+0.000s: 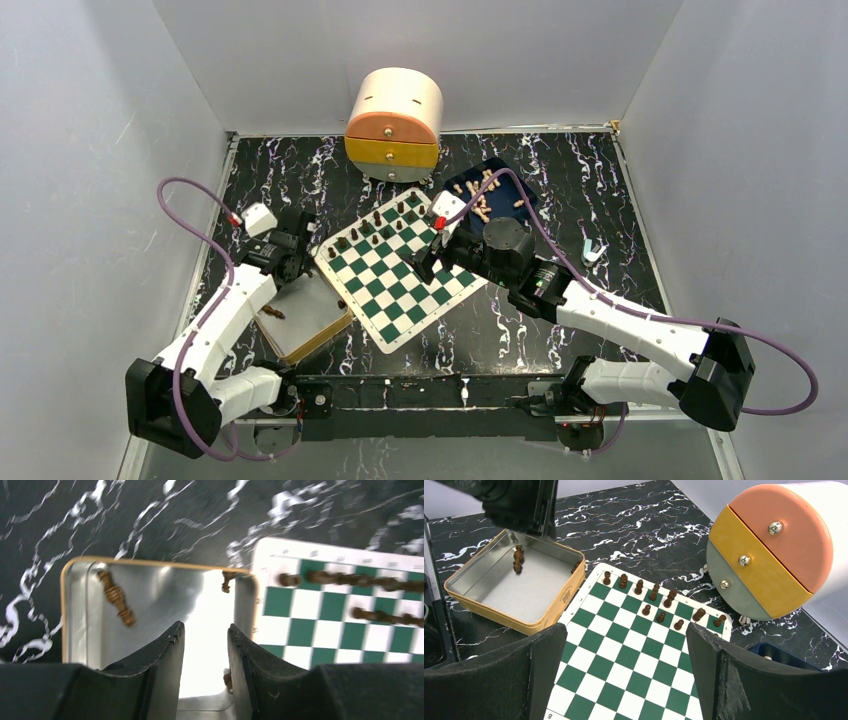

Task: Set up the chess pieces on the board
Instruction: Pick up the chess piece from the chessboard.

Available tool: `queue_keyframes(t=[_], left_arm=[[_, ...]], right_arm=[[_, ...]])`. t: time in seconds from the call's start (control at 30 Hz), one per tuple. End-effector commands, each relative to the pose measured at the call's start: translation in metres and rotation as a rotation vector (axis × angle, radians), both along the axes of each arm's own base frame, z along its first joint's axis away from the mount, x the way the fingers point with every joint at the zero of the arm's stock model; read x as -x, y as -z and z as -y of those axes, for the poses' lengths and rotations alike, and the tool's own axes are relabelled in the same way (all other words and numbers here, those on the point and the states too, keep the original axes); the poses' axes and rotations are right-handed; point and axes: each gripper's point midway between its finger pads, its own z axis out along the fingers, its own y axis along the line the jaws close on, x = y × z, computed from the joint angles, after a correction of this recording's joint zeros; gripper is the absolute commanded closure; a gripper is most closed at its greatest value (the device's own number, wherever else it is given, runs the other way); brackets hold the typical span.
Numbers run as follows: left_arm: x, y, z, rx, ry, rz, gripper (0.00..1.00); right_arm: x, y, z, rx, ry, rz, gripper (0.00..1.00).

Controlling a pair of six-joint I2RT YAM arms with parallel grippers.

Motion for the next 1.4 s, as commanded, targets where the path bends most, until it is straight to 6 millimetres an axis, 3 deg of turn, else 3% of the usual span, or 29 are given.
queue_keyframes(t=[0.0,0.2,0.33,0.57,0.97,1.23,1.37], left_arm=[[0.048,0.035,-0.026,0.004,-0.215,-0.117,0.65],[0.061,0.055,-0.048,0.039,-0.365,-0.134,0.66],[0.074,0.079,-0.056,0.076,-0.429,-0.215,0.66],[0.072,0.101,-0.066,0.086,-0.440,-0.224,0.65],[0.067,0.116,-0.064,0.108,-0.420,-0.232,0.64],[0.078,0.128,-0.067,0.100,-0.437,-0.262,0.72],[0.076,0.123,-0.065,0.110,-0.430,-0.254,0.82]], right_arm=[[0.005,-0.017,-0.003,-0.057,-0.029,0.008,0.01],[0.010,-0.016,-0.003,-0.062,-0.053,0.002,0.01],[0.011,-0.017,-0.003,-0.065,-0.055,0.004,0.01],[0.011,-0.016,-0.003,-0.063,-0.056,0.002,0.01],[0.010,-0.015,-0.006,-0.056,-0.059,0.000,0.01],[0.009,-0.013,-0.003,-0.050,-0.048,0.003,0.01],[0.008,-0.011,-0.003,-0.046,-0.042,0.000,0.01]])
